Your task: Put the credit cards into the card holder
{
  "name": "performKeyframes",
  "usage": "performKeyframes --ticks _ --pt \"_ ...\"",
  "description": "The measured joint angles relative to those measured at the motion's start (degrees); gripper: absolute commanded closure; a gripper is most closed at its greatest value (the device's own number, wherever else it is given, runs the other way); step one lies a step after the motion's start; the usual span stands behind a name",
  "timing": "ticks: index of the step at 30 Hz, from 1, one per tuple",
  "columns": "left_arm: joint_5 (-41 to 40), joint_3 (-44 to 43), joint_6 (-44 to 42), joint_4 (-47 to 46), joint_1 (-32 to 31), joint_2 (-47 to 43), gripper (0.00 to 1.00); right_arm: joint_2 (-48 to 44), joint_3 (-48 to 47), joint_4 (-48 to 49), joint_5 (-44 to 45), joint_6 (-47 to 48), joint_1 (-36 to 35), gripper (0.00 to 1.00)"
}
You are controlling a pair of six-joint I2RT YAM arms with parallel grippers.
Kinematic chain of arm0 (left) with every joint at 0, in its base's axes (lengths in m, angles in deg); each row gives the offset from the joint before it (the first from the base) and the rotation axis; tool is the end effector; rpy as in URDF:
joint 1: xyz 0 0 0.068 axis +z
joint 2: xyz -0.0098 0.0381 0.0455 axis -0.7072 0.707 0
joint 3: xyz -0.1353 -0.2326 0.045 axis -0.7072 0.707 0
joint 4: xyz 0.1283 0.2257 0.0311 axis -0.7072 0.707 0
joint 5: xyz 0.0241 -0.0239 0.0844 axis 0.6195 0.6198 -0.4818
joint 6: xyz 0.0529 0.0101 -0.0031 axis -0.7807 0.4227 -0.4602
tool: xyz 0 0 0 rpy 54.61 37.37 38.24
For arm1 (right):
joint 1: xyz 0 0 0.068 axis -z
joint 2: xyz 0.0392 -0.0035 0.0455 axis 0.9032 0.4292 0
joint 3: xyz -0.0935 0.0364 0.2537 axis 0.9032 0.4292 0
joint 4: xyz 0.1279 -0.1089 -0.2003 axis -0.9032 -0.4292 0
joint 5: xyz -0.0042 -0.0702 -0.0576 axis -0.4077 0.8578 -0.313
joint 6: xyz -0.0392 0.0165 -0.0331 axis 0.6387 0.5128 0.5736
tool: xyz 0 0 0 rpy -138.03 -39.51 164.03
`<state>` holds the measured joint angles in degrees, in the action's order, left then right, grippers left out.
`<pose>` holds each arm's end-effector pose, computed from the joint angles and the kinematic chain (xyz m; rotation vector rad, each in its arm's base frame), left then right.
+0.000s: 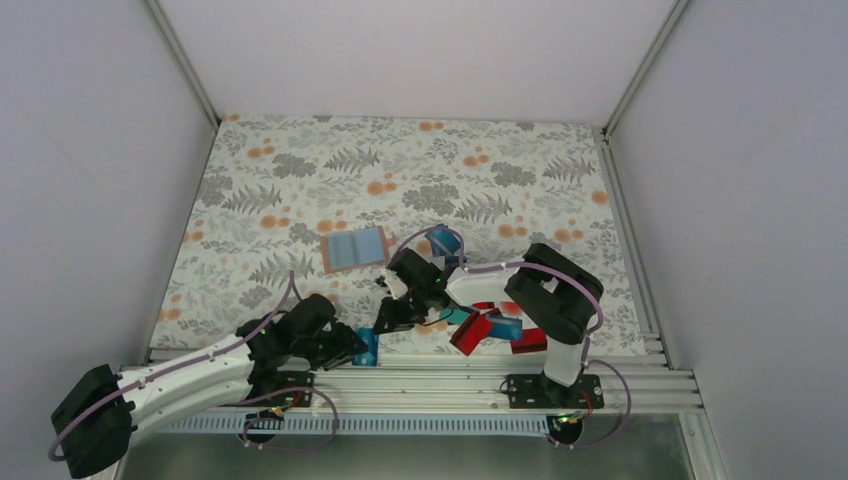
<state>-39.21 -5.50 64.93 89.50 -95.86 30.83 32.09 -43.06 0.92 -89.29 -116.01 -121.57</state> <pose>0.0687 -0.1028 0.1198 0.4613 -2.9098 1.0857 0.1637 0.2907 0.1110 0.5881 -2.7053 -1.1529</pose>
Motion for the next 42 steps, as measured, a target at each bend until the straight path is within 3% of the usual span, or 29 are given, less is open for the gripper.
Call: performKeyframes --ticks 22,31,37,42 --pt "-1.6 0.0 -0.79 -5.33 0.11 -0.26 0.75 -0.85 2.1 2.27 0.44 -1.05 0.0 0.91" --pt "-1.9 -0.22 -1.33 -7.87 0.13 4.02 0.97 -0.92 2.23 2.32 0.48 -1.66 0.0 0.92" --pt "-1.77 -4.11 -2.93 -7.19 0.11 7.61 0.98 -1.2 2.49 2.27 0.74 -1.97 0.0 0.92" --pt "-4.48 -7.93 -4.72 -1.33 0.17 7.98 0.97 -1.62 2.38 1.51 1.2 -1.95 0.15 0.89"
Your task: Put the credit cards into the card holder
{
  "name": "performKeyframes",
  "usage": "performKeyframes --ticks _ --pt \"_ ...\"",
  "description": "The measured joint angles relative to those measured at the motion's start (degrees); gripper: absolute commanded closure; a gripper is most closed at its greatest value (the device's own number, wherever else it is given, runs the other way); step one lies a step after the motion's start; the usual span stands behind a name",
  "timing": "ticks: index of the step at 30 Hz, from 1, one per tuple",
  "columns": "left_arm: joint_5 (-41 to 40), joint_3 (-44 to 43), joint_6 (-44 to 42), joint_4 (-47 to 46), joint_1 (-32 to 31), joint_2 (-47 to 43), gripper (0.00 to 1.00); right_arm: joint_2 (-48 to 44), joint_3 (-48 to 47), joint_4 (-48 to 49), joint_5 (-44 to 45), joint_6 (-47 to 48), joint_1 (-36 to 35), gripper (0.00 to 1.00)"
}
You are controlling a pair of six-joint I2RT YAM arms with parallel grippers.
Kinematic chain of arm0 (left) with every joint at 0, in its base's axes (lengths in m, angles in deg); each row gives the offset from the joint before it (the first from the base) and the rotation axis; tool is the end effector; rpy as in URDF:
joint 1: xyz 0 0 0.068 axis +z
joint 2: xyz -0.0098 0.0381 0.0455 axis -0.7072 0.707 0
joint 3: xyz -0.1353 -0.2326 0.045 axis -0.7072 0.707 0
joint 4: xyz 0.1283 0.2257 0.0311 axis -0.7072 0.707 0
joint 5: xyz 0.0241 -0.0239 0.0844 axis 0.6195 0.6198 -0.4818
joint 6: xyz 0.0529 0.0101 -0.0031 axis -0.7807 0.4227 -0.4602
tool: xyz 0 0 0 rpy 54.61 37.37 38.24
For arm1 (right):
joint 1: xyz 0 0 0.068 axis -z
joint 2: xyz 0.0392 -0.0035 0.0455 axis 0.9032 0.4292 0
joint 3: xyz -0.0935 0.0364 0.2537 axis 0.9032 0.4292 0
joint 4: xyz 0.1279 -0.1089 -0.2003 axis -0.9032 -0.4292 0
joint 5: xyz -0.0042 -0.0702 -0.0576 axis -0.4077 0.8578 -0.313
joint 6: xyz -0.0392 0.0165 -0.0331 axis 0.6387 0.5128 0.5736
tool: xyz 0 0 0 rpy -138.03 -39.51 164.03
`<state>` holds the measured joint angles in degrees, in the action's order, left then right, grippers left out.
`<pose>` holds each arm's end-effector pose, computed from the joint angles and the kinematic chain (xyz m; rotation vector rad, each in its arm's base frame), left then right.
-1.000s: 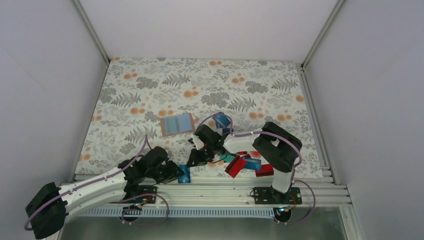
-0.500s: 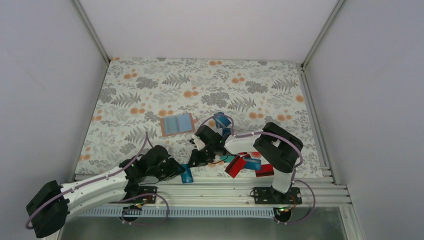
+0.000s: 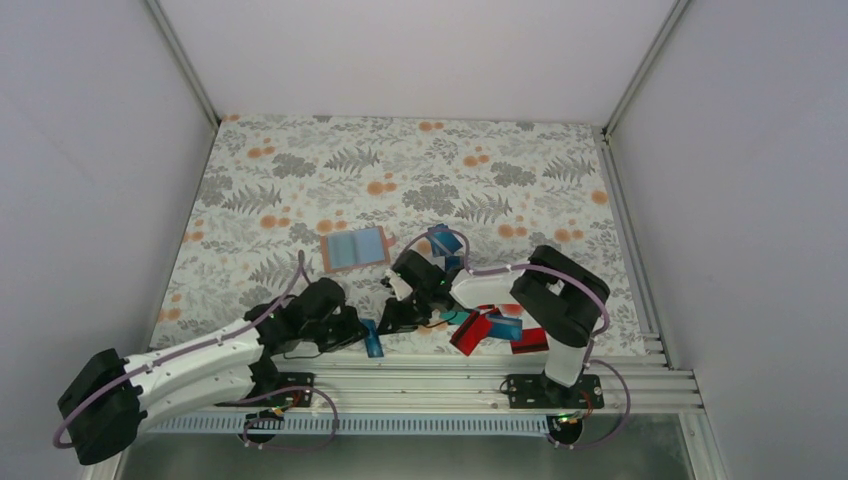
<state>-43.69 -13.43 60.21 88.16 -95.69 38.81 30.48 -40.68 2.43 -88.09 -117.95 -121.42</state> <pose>0.0889 -0.1227 0.1465 -0.3676 2.8339 -1.0280 0.1606 0.2832 0.1108 0.5391 -2.7303 -1.1501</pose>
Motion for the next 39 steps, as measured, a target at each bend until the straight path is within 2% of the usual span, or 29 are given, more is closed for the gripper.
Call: performKeyframes --ticks 3,8,16,21,27,33,39 --pt "-1.31 -3.19 -1.99 4.0 1.46 -0.52 0.98 -1.03 -0.59 -3.15 1.22 0.31 0.76 0.87" --pt "-2.78 -13.2 -9.55 10.8 8.04 1.95 0.98 -3.13 -2.29 -9.27 3.1 2.14 4.81 0.83" --pt "-0.63 -31.87 -27.04 13.7 24.5 18.73 0.98 -4.15 -13.35 -16.48 1.97 6.99 13.9 0.83" --pt "2.71 -40.09 -35.36 13.64 32.59 28.87 0.98 -0.17 -23.02 -18.67 -1.53 9.84 17.25 0.82" --pt "8.15 -43.15 -42.42 11.89 38.71 35.85 0.98 10.03 -36.2 -22.64 -5.49 12.55 18.21 0.82" --pt "14.45 -42.23 -47.25 8.76 44.78 40.24 0.98 19.37 -46.27 -26.03 -6.8 12.68 19.23 0.82" --pt "19.02 -40.06 -49.83 5.73 48.74 41.77 0.98 24.9 -49.59 -28.46 -6.84 12.63 21.66 0.83"
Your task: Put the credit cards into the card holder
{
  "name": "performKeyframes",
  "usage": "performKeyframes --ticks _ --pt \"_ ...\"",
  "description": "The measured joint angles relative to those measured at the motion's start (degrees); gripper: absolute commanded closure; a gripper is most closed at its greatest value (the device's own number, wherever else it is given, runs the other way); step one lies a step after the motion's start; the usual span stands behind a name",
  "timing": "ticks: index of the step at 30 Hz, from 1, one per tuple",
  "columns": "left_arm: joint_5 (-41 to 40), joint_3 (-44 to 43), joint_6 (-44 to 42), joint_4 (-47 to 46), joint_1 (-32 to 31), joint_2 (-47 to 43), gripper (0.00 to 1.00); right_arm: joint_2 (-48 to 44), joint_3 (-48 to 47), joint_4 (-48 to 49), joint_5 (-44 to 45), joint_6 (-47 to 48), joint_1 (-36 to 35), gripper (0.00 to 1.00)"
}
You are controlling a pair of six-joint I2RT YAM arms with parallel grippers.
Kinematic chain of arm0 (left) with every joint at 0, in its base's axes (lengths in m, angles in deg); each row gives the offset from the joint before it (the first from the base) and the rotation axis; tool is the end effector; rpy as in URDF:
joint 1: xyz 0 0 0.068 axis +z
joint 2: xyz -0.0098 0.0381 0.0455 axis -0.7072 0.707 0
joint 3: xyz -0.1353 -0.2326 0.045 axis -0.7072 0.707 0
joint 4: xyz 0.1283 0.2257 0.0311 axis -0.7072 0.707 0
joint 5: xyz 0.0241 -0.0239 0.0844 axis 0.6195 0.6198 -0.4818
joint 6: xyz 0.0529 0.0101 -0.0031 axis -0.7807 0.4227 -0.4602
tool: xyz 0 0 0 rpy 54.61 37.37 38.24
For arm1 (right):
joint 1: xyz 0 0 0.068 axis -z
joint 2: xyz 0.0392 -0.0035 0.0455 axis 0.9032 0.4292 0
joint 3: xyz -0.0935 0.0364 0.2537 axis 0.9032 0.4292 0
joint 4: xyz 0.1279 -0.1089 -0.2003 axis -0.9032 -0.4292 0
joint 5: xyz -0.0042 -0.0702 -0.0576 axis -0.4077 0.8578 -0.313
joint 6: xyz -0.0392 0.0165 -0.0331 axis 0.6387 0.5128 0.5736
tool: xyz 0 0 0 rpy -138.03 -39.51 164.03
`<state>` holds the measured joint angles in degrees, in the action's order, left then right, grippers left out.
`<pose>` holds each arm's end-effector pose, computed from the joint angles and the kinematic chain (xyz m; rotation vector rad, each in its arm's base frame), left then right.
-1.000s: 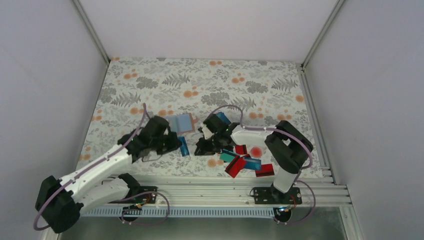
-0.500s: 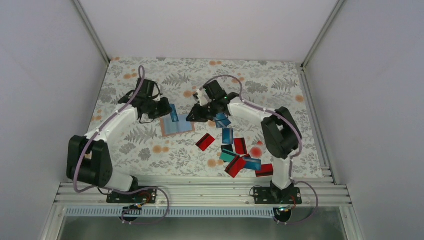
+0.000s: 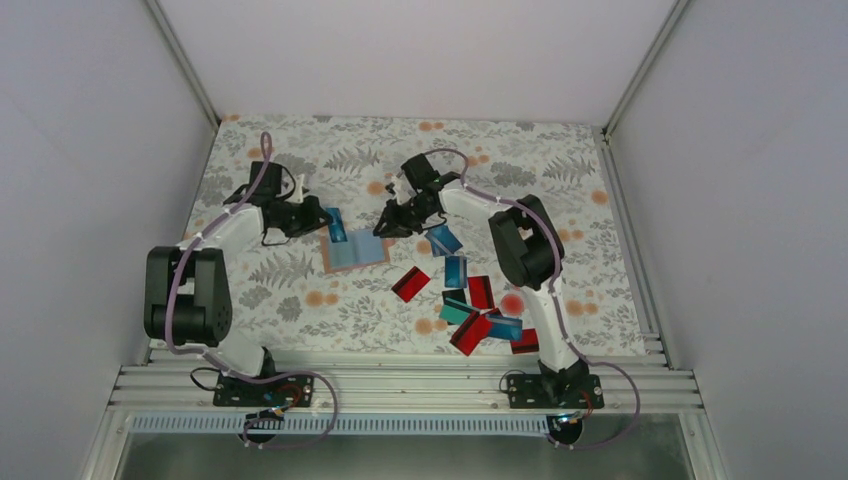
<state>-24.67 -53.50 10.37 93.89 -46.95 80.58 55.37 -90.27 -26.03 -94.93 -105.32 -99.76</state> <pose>0.3102 -0.0302 0.2017 -0.2125 2.5969 -0.9074 0.3731 0.2921 0.1518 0.3436 -2.8227 -1.2850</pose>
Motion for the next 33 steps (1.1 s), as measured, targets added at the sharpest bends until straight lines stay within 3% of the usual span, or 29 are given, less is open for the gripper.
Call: performKeyframes --ticks 9,33 --pt "6.03 2.1 -1.75 -4.37 -0.09 2.95 0.97 1.95 1.27 -1.81 0.76 0.26 1.77 0.84" --pt "7.72 11.54 3.04 -12.92 -0.09 3.85 0.98 1.88 6.29 2.34 -3.19 2.73 2.78 0.87"
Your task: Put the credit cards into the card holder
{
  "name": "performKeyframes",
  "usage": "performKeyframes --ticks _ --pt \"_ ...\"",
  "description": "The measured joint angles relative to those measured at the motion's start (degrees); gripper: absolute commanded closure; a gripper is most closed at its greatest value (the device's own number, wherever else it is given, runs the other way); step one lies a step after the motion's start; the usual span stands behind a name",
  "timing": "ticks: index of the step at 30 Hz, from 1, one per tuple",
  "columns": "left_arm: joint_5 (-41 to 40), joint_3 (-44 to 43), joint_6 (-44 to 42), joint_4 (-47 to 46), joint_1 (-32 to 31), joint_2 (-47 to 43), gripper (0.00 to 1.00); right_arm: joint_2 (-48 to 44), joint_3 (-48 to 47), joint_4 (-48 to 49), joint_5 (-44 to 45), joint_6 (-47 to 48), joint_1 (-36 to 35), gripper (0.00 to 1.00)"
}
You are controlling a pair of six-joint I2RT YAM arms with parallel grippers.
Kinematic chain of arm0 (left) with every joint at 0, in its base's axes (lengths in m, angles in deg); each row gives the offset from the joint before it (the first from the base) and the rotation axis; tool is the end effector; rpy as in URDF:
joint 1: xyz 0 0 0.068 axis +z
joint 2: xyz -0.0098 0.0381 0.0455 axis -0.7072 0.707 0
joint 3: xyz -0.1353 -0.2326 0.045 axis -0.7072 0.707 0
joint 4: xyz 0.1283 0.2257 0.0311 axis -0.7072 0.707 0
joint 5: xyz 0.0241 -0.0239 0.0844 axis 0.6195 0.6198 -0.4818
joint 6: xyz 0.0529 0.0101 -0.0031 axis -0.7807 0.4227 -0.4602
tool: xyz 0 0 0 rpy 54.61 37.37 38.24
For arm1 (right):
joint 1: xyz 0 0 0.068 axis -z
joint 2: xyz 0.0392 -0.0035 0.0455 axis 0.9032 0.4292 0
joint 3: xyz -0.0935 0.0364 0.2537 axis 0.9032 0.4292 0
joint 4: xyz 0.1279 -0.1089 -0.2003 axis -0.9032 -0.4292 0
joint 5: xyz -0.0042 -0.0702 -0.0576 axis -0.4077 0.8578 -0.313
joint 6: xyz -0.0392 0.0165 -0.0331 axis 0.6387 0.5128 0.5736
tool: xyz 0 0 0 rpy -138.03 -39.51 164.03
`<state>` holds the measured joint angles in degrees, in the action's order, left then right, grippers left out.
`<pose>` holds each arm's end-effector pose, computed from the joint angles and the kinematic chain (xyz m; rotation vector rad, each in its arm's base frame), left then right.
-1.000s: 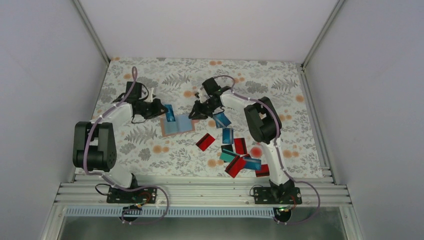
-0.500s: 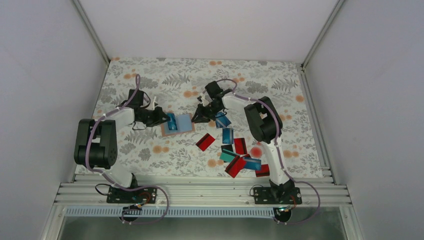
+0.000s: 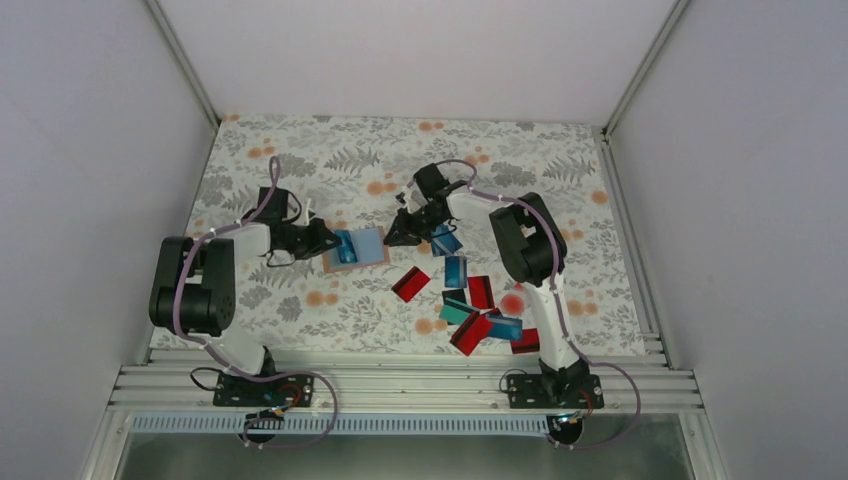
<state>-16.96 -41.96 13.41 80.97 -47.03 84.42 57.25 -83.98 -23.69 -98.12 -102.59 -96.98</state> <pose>0.2911 -0.0338 0.1416 -0.2521 2.6193 -1.1082 0.3721 0.2660 0.1099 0.2948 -2.7599 -1.2574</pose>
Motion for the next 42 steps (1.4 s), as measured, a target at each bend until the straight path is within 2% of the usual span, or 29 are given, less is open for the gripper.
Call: performKeyframes --ticks 31,42 --pt "2.71 2.25 5.95 -8.13 0.0 2.14 0.98 -0.63 1.6 1.31 -0.7 1.22 0.13 0.88" --pt "3.89 2.54 6.38 -7.37 -1.75 3.96 0.98 -0.63 1.46 0.57 -1.03 1.38 0.13 0.88"
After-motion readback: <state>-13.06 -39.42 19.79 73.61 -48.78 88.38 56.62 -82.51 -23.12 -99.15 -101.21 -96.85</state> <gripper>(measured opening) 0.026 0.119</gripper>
